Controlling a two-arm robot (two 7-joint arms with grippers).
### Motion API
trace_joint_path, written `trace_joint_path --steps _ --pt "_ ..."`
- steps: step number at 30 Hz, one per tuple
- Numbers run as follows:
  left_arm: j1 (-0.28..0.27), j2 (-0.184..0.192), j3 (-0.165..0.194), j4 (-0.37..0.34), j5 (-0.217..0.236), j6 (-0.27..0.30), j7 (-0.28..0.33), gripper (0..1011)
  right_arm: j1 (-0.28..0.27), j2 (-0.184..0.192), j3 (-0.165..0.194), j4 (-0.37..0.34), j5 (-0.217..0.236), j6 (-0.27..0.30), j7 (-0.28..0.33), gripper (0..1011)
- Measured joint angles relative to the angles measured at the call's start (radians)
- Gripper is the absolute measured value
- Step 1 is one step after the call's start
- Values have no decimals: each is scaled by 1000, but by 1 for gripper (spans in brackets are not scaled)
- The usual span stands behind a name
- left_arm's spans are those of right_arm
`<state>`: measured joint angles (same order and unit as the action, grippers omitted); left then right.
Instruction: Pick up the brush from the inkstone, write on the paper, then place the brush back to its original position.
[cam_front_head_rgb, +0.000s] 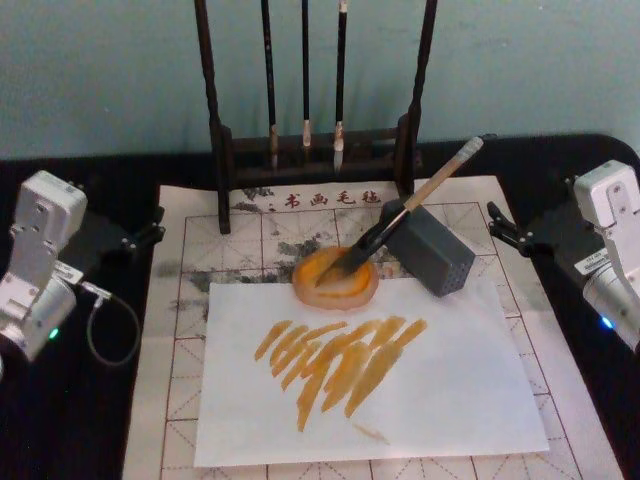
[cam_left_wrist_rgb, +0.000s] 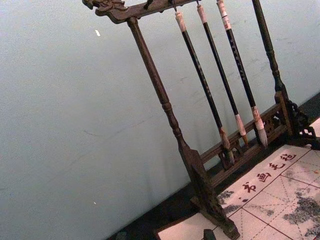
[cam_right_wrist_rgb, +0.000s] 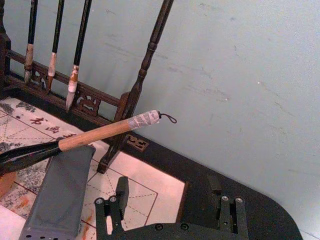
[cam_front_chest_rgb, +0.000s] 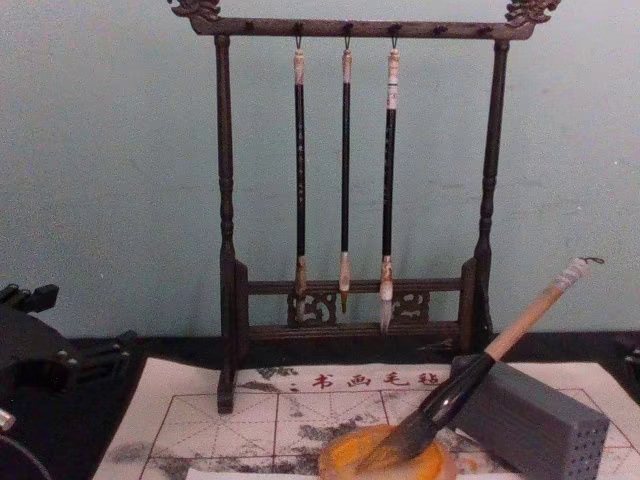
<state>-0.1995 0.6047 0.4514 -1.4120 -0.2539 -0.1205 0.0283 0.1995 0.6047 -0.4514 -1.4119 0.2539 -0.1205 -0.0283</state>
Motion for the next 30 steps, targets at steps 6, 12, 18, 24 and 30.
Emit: trace_joint_path --steps 6,12,18,24,30 --pt "0 0 0 0 0 0 0 1001 0 0 0 0 0 0 0 1000" --pt "0 0 0 0 0 0 0 1001 0 0 0 0 0 0 0 1000" --pt "0 0 0 0 0 0 0 1001 0 0 0 0 0 0 0 1000" --pt "0 0 0 0 0 0 0 1001 0 0 0 0 0 0 0 1000" --pt "0 0 0 0 0 0 0 1001 0 0 0 0 0 0 0 1000"
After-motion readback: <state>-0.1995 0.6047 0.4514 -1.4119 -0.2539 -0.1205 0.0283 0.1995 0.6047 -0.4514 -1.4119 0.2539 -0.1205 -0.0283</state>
